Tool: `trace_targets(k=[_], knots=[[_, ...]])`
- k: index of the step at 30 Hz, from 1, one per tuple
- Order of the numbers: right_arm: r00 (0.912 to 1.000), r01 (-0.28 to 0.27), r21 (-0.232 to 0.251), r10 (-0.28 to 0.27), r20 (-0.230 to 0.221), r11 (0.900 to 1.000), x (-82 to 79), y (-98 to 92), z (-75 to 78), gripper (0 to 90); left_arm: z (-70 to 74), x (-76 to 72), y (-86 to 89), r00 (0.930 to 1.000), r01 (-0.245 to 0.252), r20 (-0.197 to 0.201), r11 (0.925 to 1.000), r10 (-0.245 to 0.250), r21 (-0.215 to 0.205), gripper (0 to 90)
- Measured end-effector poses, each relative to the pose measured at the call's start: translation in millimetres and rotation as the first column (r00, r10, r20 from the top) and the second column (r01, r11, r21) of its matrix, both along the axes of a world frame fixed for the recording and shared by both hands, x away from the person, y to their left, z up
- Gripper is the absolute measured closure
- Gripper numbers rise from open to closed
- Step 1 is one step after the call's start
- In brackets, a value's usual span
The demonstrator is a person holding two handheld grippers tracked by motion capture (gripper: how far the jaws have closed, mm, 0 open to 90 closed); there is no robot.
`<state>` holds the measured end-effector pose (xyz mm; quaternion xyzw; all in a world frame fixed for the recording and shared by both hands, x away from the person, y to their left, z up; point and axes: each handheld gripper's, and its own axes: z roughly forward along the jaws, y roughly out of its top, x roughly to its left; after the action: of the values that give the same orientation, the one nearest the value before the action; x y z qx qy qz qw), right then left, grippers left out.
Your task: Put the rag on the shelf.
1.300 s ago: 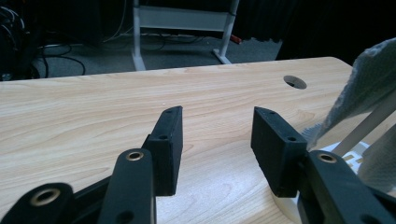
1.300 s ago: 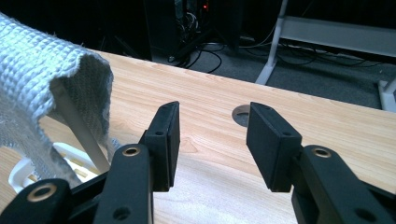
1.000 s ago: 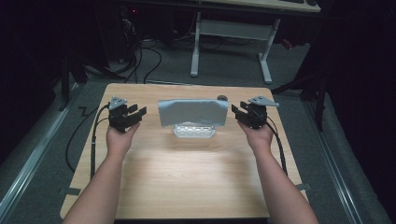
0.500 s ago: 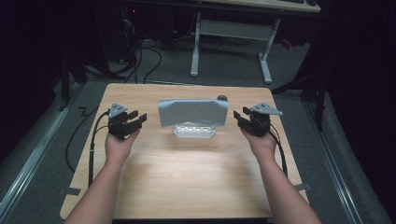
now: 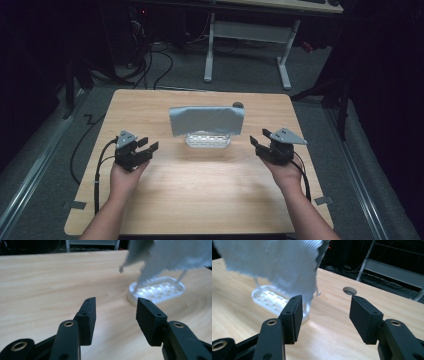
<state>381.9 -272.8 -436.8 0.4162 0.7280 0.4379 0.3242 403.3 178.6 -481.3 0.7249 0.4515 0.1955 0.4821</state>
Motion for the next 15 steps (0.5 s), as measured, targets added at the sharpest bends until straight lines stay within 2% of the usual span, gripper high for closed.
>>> trace_targets(k=[1, 2, 3, 4, 6, 7, 8, 9, 10, 11, 12, 14, 15], knots=[[1.0, 0.0, 0.0, 0.0, 0.0, 1.0, 0.0, 0.0, 0.0, 44.3, 0.0, 0.0, 0.0, 1.0, 0.0, 0.0, 1.0, 0.0, 0.0, 50.5], [1.0, -0.005, -0.006, 0.005, -0.008, 1.0, -9.7, 1.0, -5.7, 43.0, -5.2, -10.8, -3.2, 0.9997, 0.014, -0.018, 0.9999, -0.014, -0.005, 49.5], [1.0, -0.005, -0.006, 0.005, -0.008, 1.0, -9.7, 1.0, -5.7, 43.0, -5.2, -10.8, -3.2, 0.9997, 0.014, -0.018, 0.9999, -0.014, -0.005, 48.7], [0.9998, -0.01, -0.002, 0.01, -0.016, 1.0, -18.3, 1.1, -11.8, 42.9, -11.7, -21.9, -7.2, 0.9987, 0.031, -0.041, 0.9995, -0.03, 0.0, 47.8], [0.999, -0.012, 0.013, 0.012, -0.042, 1.0, -28.2, 1.2, -19.2, 43.3, -19.8, -32.1, -12.5, 0.9961, 0.047, -0.077, 0.9979, -0.044, 0.045, 46.9], [0.999, -0.012, 0.013, 0.012, -0.042, 1.0, -28.2, 1.2, -19.2, 43.3, -19.8, -32.1, -12.5, 0.9961, 0.047, -0.077, 0.9979, -0.044, 0.045, 46.8], [0.9972, -0.017, 0.013, 0.018, -0.072, 1.0, -39.7, 1.9, -27.3, 42.8, -27.7, -43.3, -17.1, 0.9934, 0.063, -0.101, 0.995, -0.055, 0.078, 46.8], [0.9965, -0.016, 0.019, 0.018, -0.082, 1.0, -43.8, 2.2, -30.1, 42.6, -31.2, -49.2, -19.5, 0.9916, 0.074, -0.112, 0.9937, -0.065, 0.084, 46.5], [0.9956, -0.02, 0.028, 0.023, -0.091, 0.999, -48.6, 2.6, -34.0, 42.0, -31.2, -49.2, -19.5, 0.9916, 0.074, -0.112, 0.9937, -0.065, 0.084, 46.0], [0.9944, -0.023, 0.024, 0.026, -0.102, 0.999, -54.9, 3.3, -38.7, 41.8, -37.9, -62.6, -23.9, 0.9893, 0.087, -0.123, 0.9941, -0.079, 0.065, 45.9], [0.9939, -0.022, 0.023, 0.024, -0.107, 0.999, -59.1, 3.8, -41.9, 41.7, -41.5, -69.4, -26.2, 0.9868, 0.097, -0.134, 0.9943, -0.091, 0.044, 45.9], [0.9916, -0.019, 0.02, 0.021, -0.128, 1.0, -71.2, 4.9, -53.8, 41.3, -46.6, -79.1, -33.6, 0.9758, 0.132, -0.178, 0.9912, -0.126, 0.017, 46.4], [0.9908, -0.012, 0.021, 0.015, -0.134, 1.0, -80.8, 5.1, -65.4, 42.0, -46.6, -79.1, -33.6, 0.9758, 0.132, -0.178, 0.9912, -0.126, 0.017, 45.9]])
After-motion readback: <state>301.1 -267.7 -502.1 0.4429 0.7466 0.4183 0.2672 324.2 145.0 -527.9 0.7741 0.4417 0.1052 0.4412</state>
